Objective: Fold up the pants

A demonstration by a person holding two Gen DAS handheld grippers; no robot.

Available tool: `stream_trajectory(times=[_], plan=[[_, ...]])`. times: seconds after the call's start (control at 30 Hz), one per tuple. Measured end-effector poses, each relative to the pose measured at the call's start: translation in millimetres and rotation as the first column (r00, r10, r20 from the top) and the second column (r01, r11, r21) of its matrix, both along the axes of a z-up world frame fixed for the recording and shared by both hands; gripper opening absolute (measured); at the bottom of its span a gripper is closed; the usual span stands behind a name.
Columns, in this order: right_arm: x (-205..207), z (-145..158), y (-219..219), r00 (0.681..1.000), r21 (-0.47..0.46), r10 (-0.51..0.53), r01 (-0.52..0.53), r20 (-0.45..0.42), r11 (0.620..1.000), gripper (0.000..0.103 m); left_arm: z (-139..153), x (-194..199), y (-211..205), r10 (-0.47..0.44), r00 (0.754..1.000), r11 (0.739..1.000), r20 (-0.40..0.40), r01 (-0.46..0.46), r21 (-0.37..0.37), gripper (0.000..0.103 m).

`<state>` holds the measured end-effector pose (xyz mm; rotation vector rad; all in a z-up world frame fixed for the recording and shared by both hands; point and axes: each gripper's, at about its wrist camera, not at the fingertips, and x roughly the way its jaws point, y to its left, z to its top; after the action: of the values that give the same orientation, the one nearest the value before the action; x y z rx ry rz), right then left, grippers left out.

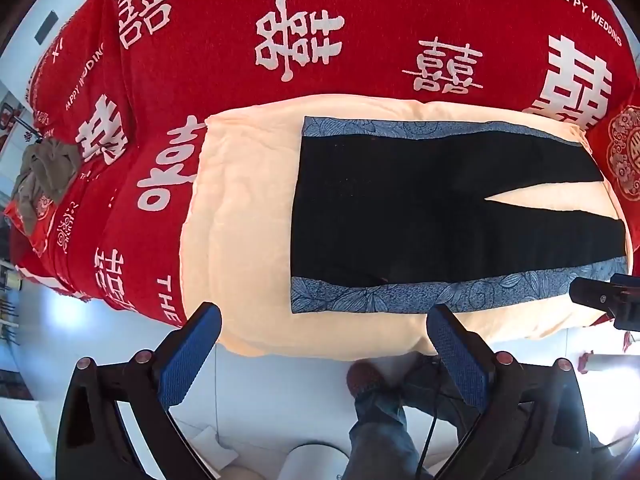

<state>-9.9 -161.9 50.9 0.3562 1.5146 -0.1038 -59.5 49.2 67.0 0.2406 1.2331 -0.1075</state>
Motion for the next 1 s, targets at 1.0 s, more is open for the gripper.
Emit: stream_trajectory(times=[1.0], plan=[[-12,5,31,0.998,-0.012,-0.039,0.04,0.047,0.999,0.103,6,-6,36,-0.007,0.999,1.0,0.045,0.007,0.0,0.103]])
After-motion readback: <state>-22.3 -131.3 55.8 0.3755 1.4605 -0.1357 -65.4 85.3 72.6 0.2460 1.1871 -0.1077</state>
